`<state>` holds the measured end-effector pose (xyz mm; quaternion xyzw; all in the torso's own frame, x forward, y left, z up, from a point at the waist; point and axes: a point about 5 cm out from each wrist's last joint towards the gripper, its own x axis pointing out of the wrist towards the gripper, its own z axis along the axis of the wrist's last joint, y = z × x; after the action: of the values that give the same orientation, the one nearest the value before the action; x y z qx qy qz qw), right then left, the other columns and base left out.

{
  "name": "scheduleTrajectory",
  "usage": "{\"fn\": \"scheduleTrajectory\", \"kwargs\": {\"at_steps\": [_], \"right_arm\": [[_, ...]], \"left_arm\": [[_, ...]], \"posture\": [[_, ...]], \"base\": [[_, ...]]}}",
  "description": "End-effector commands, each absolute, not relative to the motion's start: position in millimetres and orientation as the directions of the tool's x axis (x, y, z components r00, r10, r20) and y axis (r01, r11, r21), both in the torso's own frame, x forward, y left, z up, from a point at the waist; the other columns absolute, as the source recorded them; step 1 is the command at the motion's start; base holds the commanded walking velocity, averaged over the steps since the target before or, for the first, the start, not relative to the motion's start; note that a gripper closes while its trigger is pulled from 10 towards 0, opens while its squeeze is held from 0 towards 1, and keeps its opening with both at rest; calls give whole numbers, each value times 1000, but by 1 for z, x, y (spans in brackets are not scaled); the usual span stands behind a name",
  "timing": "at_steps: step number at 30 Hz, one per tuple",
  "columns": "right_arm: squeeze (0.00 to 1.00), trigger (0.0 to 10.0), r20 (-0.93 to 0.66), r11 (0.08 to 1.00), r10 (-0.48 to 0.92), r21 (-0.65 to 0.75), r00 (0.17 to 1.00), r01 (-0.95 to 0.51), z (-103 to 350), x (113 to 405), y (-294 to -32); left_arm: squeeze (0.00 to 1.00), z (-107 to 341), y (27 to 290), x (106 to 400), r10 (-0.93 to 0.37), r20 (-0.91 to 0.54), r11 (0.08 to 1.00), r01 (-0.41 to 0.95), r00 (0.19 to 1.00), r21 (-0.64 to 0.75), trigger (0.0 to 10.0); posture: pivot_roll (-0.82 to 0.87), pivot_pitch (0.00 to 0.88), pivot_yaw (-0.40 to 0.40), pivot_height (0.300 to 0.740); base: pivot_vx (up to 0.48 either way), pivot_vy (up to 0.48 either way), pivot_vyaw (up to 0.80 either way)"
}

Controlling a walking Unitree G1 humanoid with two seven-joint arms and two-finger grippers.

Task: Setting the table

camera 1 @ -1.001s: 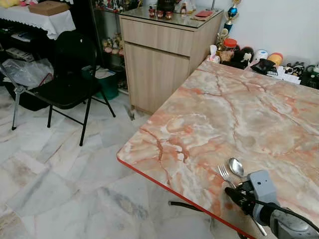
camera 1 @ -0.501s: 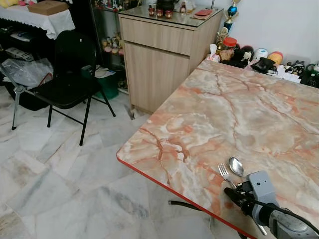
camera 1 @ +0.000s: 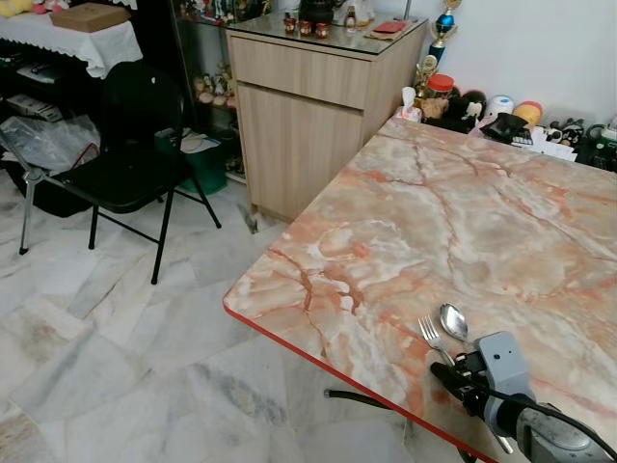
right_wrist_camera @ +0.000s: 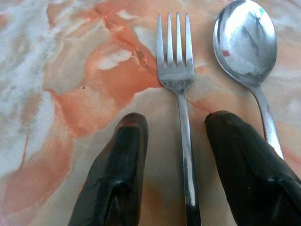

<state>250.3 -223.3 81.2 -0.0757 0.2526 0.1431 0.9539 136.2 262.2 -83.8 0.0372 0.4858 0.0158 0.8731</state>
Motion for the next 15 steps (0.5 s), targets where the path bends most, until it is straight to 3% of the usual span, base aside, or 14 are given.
{"fn": "scheduleTrajectory", "kwargs": {"at_steps": [1, 15], "right_arm": [[0, 0, -562, 948, 232, -51, 794, -313, 67, 246, -221], [0, 0, -563, 943, 241, -56, 791, -327, 65, 247, -219]], "left_arm": [[0, -86, 265, 126, 62, -866, 996, 28, 497, 88, 10000], [0, -85, 260, 134, 51, -862, 996, 33, 503, 78, 10000]], "posture": [[-5, 108, -2, 740], [-4, 107, -3, 740]], "base": [[0, 0, 0], [0, 0, 0]]}}
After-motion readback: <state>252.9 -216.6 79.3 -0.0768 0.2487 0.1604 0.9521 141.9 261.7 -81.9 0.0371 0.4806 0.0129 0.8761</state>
